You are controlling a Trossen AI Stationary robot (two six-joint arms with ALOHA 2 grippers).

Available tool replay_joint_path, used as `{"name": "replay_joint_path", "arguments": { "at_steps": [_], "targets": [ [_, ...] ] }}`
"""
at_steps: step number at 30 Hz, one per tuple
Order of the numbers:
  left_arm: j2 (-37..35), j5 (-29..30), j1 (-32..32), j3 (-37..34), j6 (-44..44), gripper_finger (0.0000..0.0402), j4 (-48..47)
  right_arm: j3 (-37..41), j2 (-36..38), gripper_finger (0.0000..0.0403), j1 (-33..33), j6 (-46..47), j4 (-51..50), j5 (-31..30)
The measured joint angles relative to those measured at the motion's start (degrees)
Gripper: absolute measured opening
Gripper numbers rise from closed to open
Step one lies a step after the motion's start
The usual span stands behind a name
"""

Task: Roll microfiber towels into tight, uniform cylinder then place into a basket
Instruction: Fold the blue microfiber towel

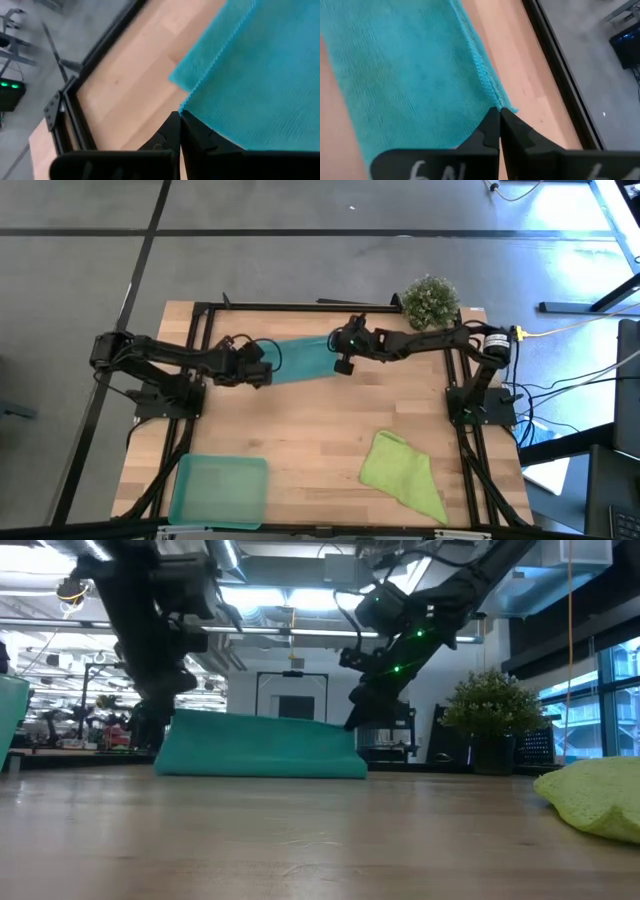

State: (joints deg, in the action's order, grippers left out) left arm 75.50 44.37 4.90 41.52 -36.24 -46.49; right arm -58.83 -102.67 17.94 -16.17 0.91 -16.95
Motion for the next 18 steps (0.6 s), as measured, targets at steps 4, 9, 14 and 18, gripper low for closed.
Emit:
{"name": "replay_joint_path", "arguments": {
  "at_steps": [4,9,14,18],
  "targets": [
    [0.0,0.1,3.0,-1.9,5.6,0.0,7.2,0.0,-0.1,0.0004,1.5,-0.7,0.8,0.0],
    [0.0,0.2,6.7,-2.5,7.5,0.0,9.0,0.0,-0.1,0.0004,2.6,-0.8,1.3,0.2],
    [0.0,-0.3,8.7,-2.5,8.3,0.0001,9.0,0.0,-0.1,0.002,2.6,-0.6,1.9,3.1],
    [0.0,-0.1,9.9,-2.5,8.4,0.0014,9.4,0.0,-0.1,0.0039,2.6,0.9,2.4,3.5]
  ]
}}
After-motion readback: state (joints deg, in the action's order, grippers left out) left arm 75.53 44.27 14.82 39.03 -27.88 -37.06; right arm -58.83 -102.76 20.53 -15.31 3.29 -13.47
